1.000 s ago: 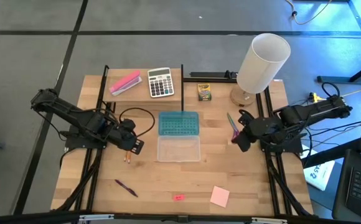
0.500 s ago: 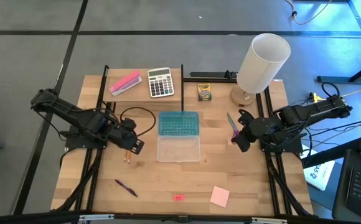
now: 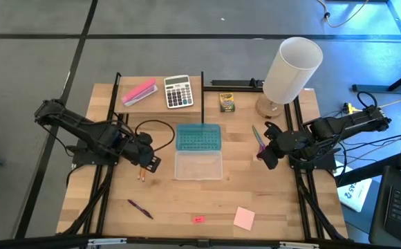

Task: Pack school essentials
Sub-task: Put the right orange pencil into the blue supply box

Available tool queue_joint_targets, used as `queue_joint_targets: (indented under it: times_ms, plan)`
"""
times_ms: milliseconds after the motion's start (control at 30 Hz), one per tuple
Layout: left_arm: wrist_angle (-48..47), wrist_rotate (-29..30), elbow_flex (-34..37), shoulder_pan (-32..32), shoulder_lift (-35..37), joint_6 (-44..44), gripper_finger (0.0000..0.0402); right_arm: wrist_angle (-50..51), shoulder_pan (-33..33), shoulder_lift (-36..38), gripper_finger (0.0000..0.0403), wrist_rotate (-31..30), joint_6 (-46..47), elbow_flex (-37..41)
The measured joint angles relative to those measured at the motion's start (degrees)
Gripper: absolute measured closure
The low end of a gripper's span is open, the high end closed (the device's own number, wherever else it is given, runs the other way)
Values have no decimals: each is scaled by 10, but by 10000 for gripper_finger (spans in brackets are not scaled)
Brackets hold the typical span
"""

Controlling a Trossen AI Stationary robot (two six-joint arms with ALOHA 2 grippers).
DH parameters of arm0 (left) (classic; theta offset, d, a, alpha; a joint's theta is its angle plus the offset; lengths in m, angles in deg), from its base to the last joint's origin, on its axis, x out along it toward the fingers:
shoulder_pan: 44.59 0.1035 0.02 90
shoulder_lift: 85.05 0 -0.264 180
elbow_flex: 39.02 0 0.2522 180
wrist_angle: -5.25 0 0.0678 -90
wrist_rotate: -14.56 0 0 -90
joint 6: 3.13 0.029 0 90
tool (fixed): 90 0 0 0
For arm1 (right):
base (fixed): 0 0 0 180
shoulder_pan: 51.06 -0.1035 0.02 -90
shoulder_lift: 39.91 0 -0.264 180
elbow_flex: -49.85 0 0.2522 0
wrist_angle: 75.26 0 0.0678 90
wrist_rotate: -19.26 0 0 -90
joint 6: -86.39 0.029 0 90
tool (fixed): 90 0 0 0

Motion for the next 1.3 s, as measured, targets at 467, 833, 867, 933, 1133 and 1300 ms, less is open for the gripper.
queue_joint_targets:
  times_ms: [467, 833, 867, 933, 1133, 1300]
  plan:
    - [-3, 9, 0, 18, -10, -5, 253, 0, 0, 0, 373, 1, -1, 0]
    - [-56, -15, 0, 15, -80, -41, 252, 0, 0, 0, 373, 1, -1, 0]
    - [-69, -15, 0, 16, -83, -41, 252, 0, 0, 0, 373, 1, -1, 0]
    - [-93, -14, 0, 20, -83, -44, 252, 0, 0, 0, 373, 1, -1, 0]
    - [-104, -14, 3, 24, -83, -42, 252, 0, 0, 0, 373, 1, -1, 0]
    - [-80, -44, 53, 25, -82, -45, 252, 0, 0, 0, 373, 1, 0, 0]
